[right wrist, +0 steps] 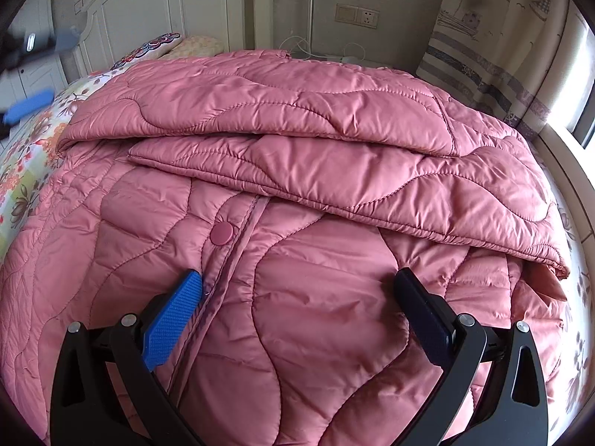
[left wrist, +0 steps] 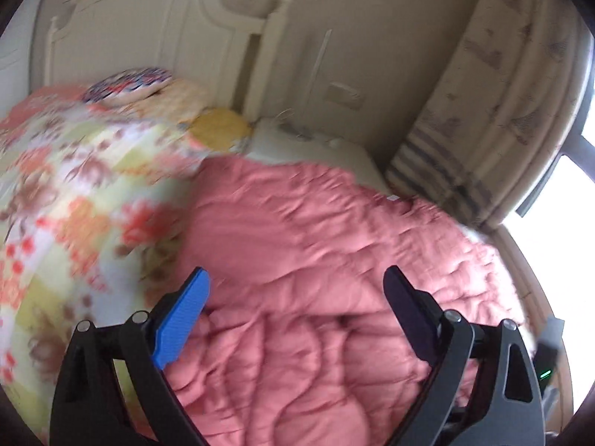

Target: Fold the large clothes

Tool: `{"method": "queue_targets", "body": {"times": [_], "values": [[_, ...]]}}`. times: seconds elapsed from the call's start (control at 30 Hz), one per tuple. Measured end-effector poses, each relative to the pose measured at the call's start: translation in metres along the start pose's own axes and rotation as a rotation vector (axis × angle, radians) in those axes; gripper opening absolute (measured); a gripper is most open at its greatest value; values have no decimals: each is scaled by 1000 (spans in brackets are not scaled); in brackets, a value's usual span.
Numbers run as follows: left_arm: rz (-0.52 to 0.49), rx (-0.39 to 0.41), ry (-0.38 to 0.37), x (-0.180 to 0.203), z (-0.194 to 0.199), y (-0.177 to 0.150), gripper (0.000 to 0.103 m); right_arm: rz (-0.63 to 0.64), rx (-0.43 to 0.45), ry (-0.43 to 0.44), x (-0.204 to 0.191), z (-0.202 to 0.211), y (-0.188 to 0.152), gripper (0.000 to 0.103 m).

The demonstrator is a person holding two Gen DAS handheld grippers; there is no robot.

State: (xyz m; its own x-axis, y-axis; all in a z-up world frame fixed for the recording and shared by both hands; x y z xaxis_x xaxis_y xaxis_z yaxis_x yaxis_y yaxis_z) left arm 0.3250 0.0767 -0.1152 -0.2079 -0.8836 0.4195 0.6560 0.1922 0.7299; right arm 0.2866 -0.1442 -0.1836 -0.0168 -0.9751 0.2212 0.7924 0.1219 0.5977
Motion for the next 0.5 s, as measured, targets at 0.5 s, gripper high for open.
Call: {"method": "queue_targets", "body": {"times": [0.5], "values": [[-35,-68,124,-27,-19,-39,95,-485,-21,221,128,-8,58,91]]}}
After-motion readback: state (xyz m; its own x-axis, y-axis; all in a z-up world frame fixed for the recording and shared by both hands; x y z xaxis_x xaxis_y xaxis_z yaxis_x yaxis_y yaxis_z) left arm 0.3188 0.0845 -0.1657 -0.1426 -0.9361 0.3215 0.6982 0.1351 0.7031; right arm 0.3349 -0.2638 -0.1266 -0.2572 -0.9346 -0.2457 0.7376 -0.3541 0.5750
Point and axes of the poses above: each gripper's, at about its wrist camera, not at the fingertips, and z roughly against the way its jaws point, x to its right, y to its top, the point moved 8 cm from there along -z, roughly the way its jaws point, and after that the axes turned 14 degrees about -y, right-handed, at the moved point
